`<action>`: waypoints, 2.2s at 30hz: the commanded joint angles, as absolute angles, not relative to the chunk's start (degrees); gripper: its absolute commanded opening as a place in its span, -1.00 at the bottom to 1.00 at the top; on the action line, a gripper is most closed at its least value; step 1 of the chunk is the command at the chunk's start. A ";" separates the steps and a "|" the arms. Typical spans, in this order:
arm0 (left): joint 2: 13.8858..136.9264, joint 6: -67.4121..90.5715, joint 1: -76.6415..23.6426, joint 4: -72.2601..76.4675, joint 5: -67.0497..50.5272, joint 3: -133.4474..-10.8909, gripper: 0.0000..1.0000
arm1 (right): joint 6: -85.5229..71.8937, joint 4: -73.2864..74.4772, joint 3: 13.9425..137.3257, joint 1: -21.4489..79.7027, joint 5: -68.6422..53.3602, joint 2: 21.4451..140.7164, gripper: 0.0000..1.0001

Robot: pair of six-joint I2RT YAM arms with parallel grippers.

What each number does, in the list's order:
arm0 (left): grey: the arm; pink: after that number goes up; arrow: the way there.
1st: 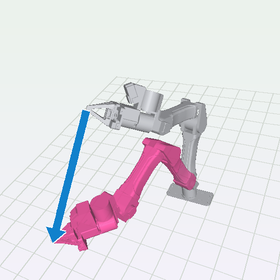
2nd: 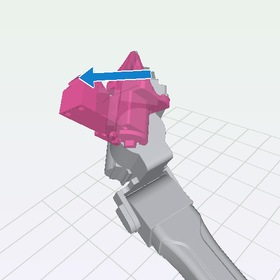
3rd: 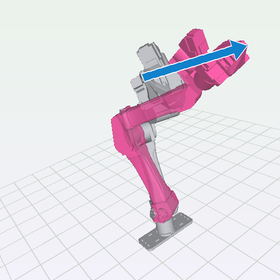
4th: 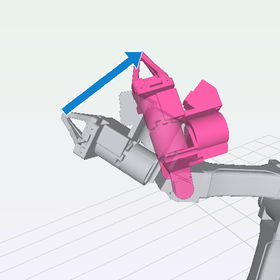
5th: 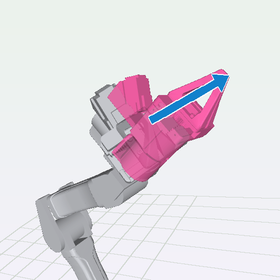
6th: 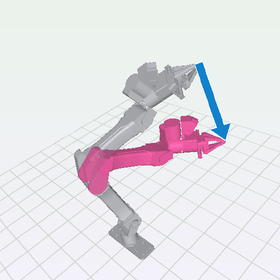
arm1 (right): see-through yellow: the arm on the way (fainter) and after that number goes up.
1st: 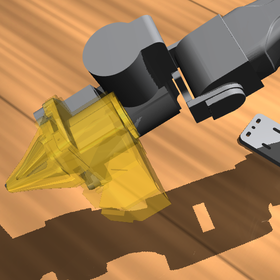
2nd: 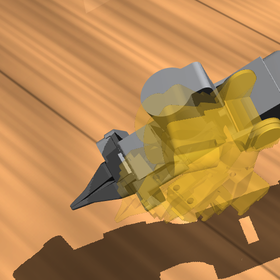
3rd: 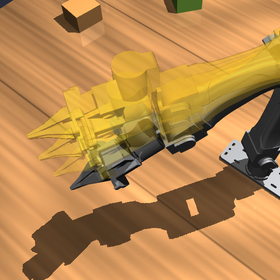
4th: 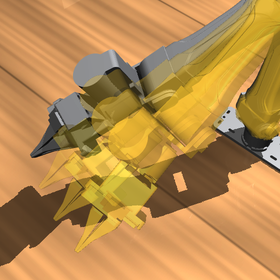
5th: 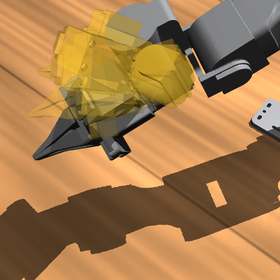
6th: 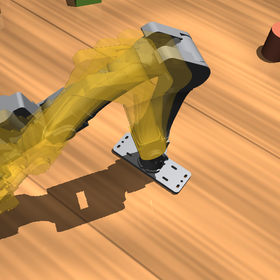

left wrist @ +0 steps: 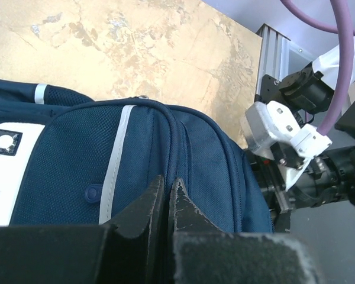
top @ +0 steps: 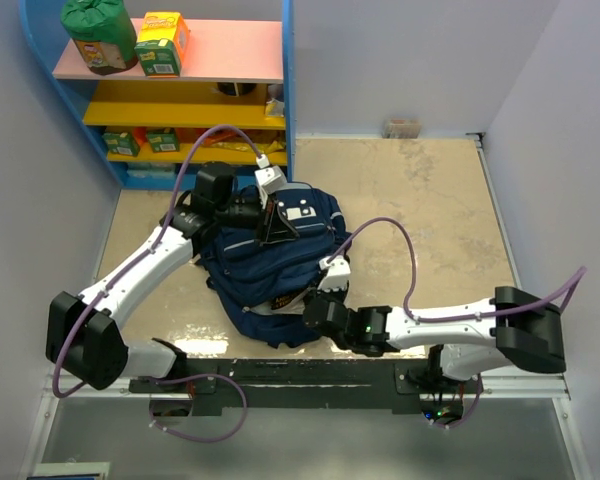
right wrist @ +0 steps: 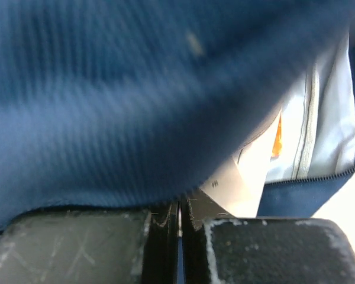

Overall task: Pack the student bag
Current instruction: Place the book in the student bag.

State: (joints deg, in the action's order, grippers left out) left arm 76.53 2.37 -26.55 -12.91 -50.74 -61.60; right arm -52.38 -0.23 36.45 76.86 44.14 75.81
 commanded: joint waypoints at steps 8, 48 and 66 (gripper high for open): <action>73.57 1.59 -27.77 -9.58 -52.21 -61.88 -1.00 | -51.93 2.52 46.76 82.43 46.67 79.12 -1.00; 74.27 1.23 -27.77 -9.67 -51.50 -62.84 -1.00 | -60.83 8.28 47.29 81.21 50.35 84.64 -1.00; 73.74 3.52 -30.06 -9.75 -52.56 -62.22 -1.00 | -56.59 7.19 52.39 73.39 44.23 87.28 -1.00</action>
State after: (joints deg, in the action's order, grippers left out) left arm 75.94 2.39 -28.36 -12.51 -49.56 -60.95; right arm -54.50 7.46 51.05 75.53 43.00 87.70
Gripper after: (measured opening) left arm 0.058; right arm 0.006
